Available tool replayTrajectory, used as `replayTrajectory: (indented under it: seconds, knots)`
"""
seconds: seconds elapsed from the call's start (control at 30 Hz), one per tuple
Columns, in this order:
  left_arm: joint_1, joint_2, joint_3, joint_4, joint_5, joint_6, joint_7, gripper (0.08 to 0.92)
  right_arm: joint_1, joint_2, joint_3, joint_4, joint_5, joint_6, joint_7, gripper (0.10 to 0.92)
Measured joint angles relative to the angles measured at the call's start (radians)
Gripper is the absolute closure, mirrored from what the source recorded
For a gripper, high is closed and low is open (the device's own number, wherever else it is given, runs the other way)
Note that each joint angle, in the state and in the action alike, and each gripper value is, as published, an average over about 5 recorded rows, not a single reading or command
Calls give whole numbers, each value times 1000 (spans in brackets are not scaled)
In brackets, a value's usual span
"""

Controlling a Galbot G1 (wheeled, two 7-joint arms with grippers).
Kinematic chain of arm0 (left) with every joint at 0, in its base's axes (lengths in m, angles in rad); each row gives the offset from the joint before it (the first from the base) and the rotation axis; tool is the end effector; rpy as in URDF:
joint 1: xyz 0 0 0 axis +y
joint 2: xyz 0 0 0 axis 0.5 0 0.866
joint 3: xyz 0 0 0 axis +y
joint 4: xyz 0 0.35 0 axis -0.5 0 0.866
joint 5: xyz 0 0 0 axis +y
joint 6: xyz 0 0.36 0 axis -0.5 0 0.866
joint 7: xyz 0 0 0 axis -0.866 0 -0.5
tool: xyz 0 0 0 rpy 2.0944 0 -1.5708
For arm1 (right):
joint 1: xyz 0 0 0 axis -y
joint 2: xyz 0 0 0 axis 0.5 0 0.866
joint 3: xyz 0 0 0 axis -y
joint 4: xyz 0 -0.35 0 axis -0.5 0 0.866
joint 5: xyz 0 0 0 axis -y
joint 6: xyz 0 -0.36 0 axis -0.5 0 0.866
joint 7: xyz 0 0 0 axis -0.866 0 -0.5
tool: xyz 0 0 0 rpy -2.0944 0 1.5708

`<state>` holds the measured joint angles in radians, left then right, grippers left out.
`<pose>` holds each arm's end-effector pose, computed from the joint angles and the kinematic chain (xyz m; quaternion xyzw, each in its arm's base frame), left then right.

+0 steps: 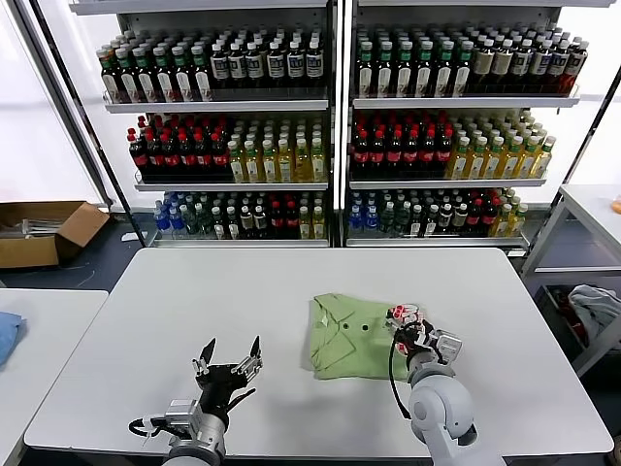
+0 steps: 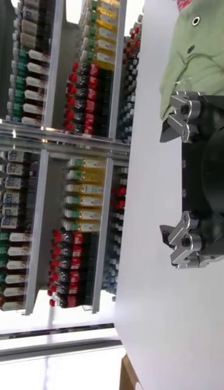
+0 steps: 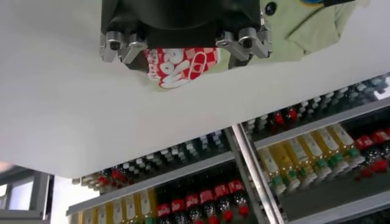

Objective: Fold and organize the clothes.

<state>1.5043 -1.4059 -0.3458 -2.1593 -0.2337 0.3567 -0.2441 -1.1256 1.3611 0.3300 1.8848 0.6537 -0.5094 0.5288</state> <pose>0.1952 -0.0276 -0.2708 -0.0171 -0.9889 0.0489 0.1391 0.3156 0.0147 -0.2728 -0.0558 -0.9629 -0.1397 0.2241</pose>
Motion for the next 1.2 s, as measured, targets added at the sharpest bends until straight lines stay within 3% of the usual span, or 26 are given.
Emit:
replayTrajectory:
  seconds: [0.2,0.57,0.83,1.2]
  knots:
    - [7,-3,-7,-13,1,-9,-1,177,-15,-4,5,25,-18,3,-14,203]
    - [-1,-26,-38,-36,40,-83,0,177,-105,-119,83,151,-249,54,-88,203]
    - [-25,-34,-78,-19,56,-135,0,177,-201,-197,164,195,-277,71,-101,203]
    - [-35,-30,-118,-3,67,-176,-2,177,-255,-191,173,250,-338,95,-118,203]
